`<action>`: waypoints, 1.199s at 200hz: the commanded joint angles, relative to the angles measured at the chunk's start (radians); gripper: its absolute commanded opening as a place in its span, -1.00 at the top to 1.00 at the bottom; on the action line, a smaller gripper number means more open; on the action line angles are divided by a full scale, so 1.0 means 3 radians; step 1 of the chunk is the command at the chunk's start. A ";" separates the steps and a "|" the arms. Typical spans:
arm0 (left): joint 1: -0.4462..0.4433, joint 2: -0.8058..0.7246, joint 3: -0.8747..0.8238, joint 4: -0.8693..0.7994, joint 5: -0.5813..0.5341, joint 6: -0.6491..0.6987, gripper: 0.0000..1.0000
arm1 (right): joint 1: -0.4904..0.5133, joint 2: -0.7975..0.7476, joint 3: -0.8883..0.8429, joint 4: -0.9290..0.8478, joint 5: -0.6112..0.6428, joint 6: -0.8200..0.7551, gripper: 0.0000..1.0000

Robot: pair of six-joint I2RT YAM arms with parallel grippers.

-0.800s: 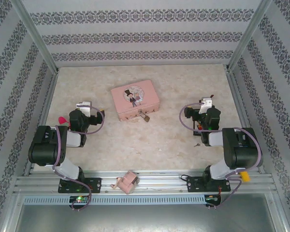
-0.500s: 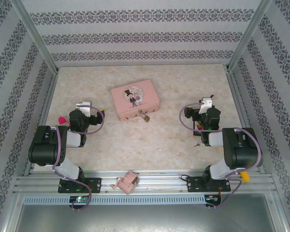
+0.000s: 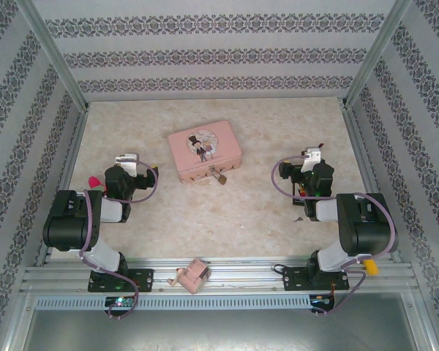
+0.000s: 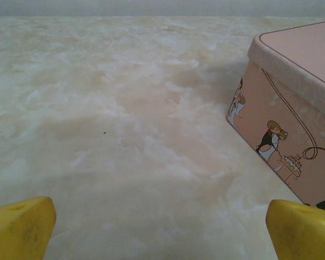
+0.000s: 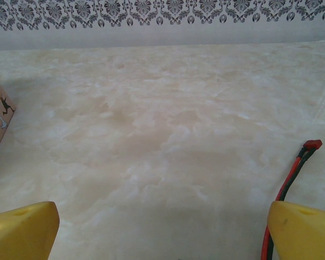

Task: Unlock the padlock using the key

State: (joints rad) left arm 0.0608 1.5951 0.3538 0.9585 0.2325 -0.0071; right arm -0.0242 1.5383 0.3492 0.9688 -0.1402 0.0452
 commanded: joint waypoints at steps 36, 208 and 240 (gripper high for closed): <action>0.0027 0.0001 0.0046 0.0122 0.0053 0.0007 -0.99 | -0.0022 -0.0007 0.0058 0.0028 -0.0052 -0.0039 -0.96; 0.0032 -0.0963 0.0077 -0.0683 -0.0278 -0.0160 -0.99 | -0.0022 -0.0403 0.0101 -0.0373 0.0155 0.0018 -0.96; 0.0027 -0.1315 0.0095 -0.0904 -0.0404 -0.0407 -0.99 | -0.0022 -0.0707 0.0130 -0.0681 0.0399 0.0094 -0.96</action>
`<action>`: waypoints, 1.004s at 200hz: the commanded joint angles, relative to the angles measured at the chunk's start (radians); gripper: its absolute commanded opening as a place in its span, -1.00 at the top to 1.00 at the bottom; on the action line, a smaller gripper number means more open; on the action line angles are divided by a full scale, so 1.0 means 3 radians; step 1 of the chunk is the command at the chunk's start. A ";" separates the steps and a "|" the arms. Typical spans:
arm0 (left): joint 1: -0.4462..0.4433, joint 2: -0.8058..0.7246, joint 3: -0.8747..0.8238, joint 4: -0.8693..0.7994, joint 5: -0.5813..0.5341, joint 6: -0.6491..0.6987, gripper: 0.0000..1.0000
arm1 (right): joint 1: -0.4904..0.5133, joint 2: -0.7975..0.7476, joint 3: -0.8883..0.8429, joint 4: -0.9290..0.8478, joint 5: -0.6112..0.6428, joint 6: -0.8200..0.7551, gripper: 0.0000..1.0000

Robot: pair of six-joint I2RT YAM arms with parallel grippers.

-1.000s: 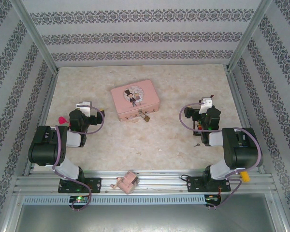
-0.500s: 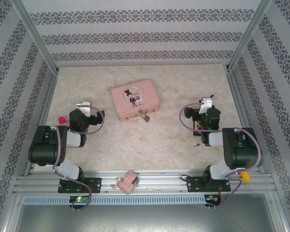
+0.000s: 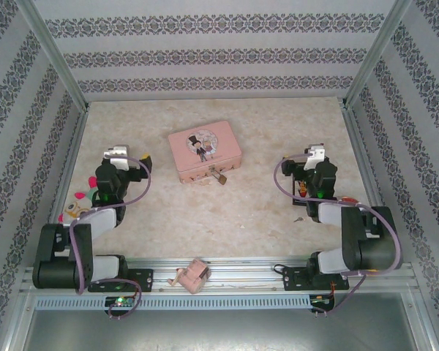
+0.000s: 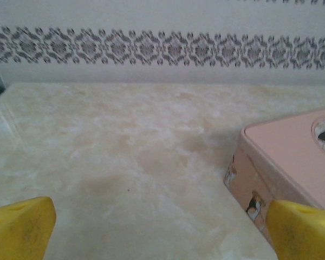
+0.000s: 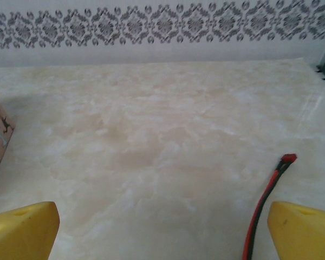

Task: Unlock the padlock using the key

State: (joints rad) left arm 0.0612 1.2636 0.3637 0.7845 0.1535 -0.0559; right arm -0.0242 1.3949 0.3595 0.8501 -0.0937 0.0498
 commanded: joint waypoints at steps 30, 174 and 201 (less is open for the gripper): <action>0.0022 -0.0528 0.0219 -0.0848 -0.0089 -0.0515 -0.99 | -0.0022 -0.0589 0.0320 -0.1083 0.0529 0.0312 -0.96; -0.1178 -0.1607 0.0233 -0.2183 -0.0812 -0.1441 -0.99 | 0.0510 -0.1608 0.1161 -0.5155 0.1711 0.1749 -0.86; -0.1176 -0.1512 0.0219 -0.1986 -0.0844 -0.1524 -0.99 | 0.0505 -0.1558 0.1062 -0.5440 0.1319 0.2100 -0.53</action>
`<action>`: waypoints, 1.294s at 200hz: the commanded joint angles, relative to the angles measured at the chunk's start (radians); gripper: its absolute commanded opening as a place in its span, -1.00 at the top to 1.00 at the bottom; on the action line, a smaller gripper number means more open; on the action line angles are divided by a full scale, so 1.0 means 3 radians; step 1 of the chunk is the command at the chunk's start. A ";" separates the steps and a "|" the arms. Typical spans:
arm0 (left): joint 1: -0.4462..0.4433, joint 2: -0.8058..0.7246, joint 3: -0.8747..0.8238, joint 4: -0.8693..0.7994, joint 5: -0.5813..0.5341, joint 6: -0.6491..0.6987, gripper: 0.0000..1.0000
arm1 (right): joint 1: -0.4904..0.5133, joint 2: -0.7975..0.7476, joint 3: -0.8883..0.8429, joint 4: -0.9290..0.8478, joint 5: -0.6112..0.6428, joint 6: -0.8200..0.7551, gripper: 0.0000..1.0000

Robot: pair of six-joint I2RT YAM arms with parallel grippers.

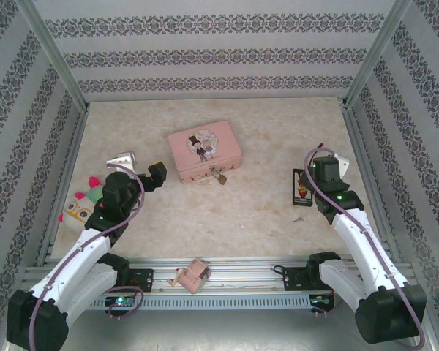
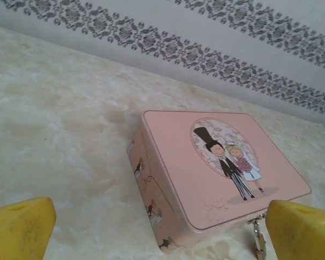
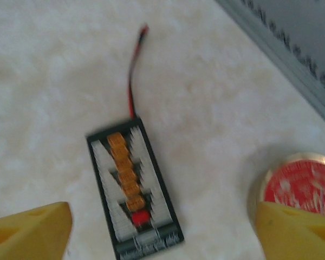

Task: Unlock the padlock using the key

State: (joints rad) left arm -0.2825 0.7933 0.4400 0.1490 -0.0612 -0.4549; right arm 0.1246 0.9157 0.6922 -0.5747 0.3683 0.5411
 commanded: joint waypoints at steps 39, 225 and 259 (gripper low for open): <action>-0.0034 0.0173 -0.0002 0.0204 -0.0172 -0.0198 -0.99 | -0.0016 0.0218 -0.0192 -0.0797 -0.0631 0.0706 -0.12; -0.0035 0.0306 0.0006 0.0281 -0.0161 -0.0173 -0.99 | -0.0139 0.0933 -0.0584 0.0033 -0.1119 0.1121 0.37; -0.0034 0.0321 0.0006 0.0286 -0.0136 -0.0178 -0.99 | -0.0159 0.1011 -0.0567 0.0074 -0.1083 0.1127 0.41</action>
State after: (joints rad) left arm -0.2825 0.8860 0.4377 0.1905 -0.1085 -0.5034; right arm 0.0902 1.2037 0.5270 -0.5671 0.0353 0.8627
